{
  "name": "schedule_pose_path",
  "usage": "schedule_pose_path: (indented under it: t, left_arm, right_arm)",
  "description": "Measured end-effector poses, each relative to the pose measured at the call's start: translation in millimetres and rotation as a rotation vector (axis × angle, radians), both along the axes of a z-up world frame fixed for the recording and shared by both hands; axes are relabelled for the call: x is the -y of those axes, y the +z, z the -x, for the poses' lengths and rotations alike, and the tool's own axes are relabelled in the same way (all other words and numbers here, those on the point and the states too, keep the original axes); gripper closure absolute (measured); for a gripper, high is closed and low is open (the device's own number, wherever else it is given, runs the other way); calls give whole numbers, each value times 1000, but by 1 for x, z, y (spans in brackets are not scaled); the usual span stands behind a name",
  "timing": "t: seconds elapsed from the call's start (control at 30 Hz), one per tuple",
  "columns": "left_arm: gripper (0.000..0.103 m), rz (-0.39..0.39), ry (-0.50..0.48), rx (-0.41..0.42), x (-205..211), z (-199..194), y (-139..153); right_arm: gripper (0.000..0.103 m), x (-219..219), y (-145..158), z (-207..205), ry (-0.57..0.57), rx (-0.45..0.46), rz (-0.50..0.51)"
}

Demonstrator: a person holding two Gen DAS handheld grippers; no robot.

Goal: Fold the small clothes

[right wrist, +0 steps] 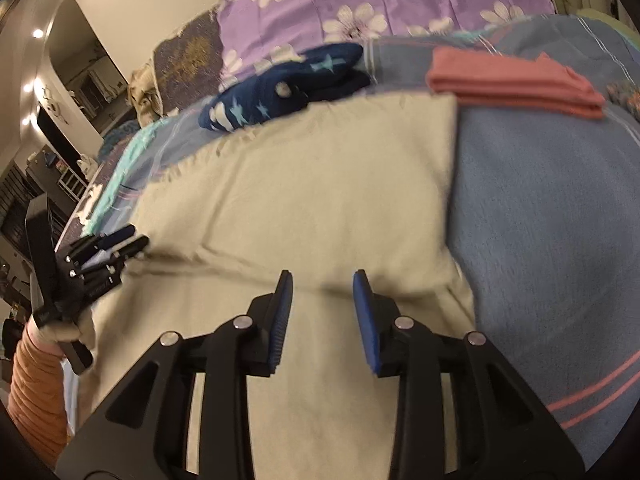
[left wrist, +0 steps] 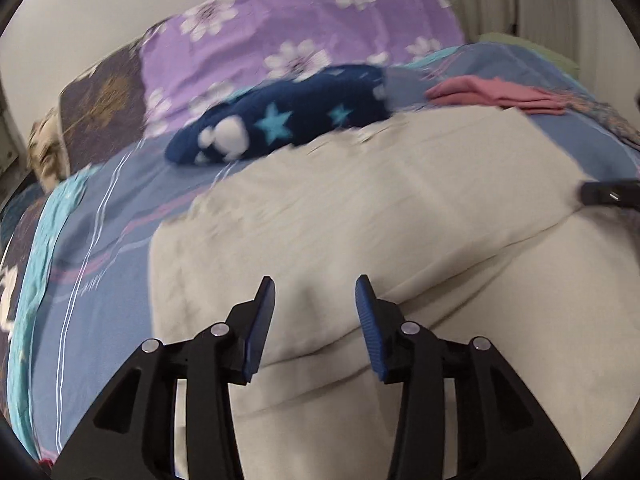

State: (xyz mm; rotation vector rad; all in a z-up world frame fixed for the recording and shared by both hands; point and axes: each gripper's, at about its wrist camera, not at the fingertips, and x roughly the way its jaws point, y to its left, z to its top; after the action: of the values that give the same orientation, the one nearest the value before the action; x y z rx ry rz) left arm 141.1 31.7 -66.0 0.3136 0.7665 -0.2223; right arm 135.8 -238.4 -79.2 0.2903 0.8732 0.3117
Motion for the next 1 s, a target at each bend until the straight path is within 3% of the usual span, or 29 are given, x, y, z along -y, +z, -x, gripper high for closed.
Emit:
schedule_pose_path:
  t: [0.07, 0.17, 0.2, 0.4, 0.53, 0.77, 1.0]
  left_arm:
    - [50, 2, -54, 7, 18, 2, -1]
    - [47, -59, -69, -52, 41, -3, -33]
    - [47, -64, -67, -25, 40, 0, -35]
    - [46, 1, -36, -51, 25, 12, -24]
    - [46, 50, -27, -41, -2, 58, -14]
    - [46, -29, 73, 8, -59, 130, -1]
    - [46, 7, 83, 1, -76, 181, 3]
  right_arm:
    - [70, -6, 4, -8, -1, 18, 29]
    - [71, -13, -23, -22, 6, -59, 85]
    - [71, -10, -27, -17, 12, -16, 69]
    - [71, 0, -18, -5, 5, -20, 69]
    - [69, 10, -15, 26, 50, -27, 90]
    - [64, 53, -3, 83, 5, -24, 46]
    - [64, 76, 2, 135, 16, -17, 55]
